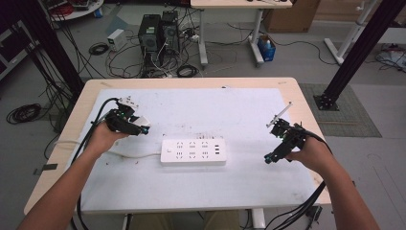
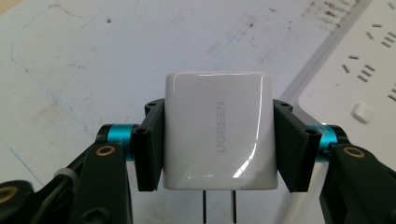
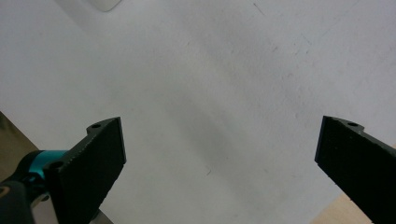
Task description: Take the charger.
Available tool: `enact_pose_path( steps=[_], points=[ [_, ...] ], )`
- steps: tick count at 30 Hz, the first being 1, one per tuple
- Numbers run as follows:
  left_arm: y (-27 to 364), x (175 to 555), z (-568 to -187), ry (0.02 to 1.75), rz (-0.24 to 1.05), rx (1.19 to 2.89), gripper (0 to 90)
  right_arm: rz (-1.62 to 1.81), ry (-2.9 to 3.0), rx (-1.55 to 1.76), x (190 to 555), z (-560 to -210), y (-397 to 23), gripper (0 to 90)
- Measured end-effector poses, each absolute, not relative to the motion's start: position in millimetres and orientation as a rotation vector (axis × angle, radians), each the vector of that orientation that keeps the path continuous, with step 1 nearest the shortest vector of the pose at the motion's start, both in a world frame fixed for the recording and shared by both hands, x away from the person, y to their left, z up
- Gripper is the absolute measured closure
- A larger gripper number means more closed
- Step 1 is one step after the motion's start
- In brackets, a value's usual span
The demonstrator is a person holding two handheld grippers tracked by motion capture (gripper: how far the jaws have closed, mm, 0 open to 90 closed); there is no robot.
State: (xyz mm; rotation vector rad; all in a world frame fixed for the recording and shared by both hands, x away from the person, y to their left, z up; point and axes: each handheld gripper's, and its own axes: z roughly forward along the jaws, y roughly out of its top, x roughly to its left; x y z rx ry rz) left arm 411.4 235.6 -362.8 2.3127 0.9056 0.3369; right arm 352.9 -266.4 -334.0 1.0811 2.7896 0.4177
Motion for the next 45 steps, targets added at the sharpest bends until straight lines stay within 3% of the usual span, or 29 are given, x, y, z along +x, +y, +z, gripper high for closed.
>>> enact_pose_path(
  steps=[18,45],
  points=[
    [208,373,-309,0.754,0.39,2.283,42.7,0.454,2.765,1.072,348,-325,-261,1.1],
    [174,337,-302,0.475,0.291,2.276,42.6,0.497,2.763,1.042,346,-323,-252,1.1]
  ],
)
